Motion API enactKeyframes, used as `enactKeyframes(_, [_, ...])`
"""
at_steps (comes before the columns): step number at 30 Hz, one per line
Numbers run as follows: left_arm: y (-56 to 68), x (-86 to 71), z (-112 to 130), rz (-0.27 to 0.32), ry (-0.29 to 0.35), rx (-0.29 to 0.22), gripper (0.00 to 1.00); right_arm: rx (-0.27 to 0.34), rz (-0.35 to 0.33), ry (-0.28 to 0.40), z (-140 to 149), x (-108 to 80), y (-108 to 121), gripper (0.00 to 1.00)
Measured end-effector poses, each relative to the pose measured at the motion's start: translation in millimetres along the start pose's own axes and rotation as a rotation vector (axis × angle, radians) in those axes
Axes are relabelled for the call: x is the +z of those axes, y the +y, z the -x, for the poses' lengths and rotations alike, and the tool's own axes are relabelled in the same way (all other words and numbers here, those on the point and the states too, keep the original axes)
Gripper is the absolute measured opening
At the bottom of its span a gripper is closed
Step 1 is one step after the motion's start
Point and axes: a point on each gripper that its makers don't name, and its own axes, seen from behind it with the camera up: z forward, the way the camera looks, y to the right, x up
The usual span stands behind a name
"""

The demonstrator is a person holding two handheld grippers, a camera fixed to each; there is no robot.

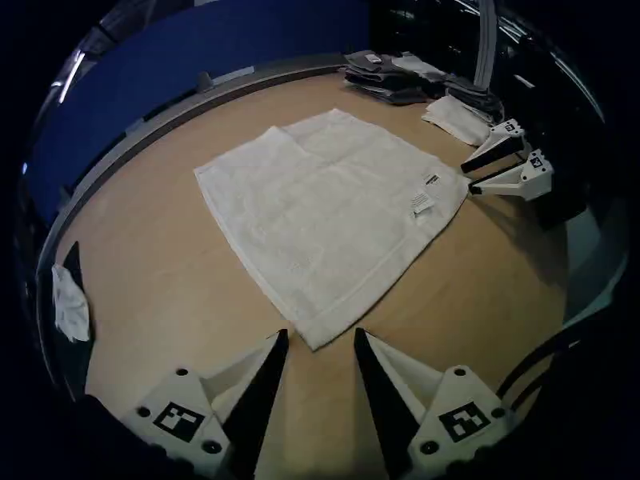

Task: Fold towel

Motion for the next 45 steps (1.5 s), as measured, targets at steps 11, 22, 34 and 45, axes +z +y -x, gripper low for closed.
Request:
enactKeyframes(11, [4.3,0.5,-1.2,0.009,-0.023,0.012,0.47,0.004,-0.002,-0.015,2.2,3.6,-0.3,0.3])
enactKeyframes(22, [8.2,0.8,-2.4,0.003,-0.037,0.022,0.29,0.009,0.0,-0.038,3.3,1.7,3.0,0.21])
enactKeyframes(34, [6.6,0.7,-2.3,-0.007,-0.043,0.028,0.15,0.02,-0.007,-0.055,6.2,-3.2,5.1,0.11])
enactKeyframes(45, [5.9,0.5,-1.2,-0.013,-0.043,0.063,0.07,0.021,-0.015,-0.061,7.3,-3.6,3.9,0.09])
